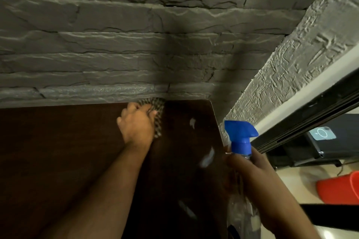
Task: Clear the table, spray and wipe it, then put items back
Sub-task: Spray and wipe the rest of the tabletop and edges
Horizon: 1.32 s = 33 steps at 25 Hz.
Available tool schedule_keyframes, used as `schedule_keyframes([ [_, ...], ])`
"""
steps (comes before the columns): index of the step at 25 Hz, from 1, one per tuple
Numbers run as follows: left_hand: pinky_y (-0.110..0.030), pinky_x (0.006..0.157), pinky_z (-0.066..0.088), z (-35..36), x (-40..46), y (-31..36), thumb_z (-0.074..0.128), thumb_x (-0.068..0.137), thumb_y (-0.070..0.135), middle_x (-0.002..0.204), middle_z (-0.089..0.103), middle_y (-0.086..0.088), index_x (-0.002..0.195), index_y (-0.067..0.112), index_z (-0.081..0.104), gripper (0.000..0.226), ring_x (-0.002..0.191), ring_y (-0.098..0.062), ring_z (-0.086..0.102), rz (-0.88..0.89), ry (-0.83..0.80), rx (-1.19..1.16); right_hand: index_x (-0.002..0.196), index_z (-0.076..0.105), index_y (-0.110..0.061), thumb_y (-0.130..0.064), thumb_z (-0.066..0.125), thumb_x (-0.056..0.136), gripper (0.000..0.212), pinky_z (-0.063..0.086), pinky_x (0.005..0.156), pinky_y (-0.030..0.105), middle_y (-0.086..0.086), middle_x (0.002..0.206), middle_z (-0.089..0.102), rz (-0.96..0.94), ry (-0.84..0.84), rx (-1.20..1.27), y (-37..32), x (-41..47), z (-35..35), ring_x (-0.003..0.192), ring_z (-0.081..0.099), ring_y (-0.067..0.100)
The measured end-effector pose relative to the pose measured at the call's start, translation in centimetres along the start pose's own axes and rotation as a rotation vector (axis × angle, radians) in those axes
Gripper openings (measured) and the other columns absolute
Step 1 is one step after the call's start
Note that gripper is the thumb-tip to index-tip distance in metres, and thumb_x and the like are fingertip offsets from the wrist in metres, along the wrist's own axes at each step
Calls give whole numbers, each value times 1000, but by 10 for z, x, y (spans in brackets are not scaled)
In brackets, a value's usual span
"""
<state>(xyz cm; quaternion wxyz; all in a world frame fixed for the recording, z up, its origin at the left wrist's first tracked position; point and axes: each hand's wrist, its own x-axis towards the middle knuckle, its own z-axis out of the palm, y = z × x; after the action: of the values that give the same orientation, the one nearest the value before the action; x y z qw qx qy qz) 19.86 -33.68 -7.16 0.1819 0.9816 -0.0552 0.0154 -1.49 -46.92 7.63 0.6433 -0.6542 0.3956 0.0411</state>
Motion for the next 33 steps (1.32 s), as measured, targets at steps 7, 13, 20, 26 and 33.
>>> schedule_keyframes([
  [7,-37,79,37,20,-60,12,57,90,45,113,58,3,111,37,68,25,100,-22,56,380,-13,-26,82,55,-15,-7,62,82,11,50,62,39,14,52,65,33,-73,38,8,-7,-12,47,60,24],
  [13,-39,88,39,31,-49,66,47,94,42,120,54,3,116,35,64,28,108,-20,51,458,-136,-17,93,55,-26,-1,61,83,27,50,48,32,12,54,60,67,-137,104,19,-12,-33,46,58,22],
  [20,-35,93,39,35,-15,106,52,95,37,123,54,0,118,31,64,27,112,-20,48,314,-124,-26,110,58,-23,-14,71,61,52,49,49,33,13,57,58,86,-159,183,32,-2,-42,48,56,25],
  [26,-33,93,36,35,-40,70,48,96,37,123,51,5,121,34,62,29,113,-16,45,433,-110,-27,93,63,-39,-33,71,43,51,53,83,45,14,77,70,75,-119,65,37,5,-42,71,69,26],
  [33,-31,94,36,56,-57,104,46,97,36,126,47,6,120,33,59,27,111,-13,43,598,-173,-76,102,66,-33,-35,73,37,66,53,74,41,15,77,71,64,-169,91,45,17,-36,68,67,29],
])
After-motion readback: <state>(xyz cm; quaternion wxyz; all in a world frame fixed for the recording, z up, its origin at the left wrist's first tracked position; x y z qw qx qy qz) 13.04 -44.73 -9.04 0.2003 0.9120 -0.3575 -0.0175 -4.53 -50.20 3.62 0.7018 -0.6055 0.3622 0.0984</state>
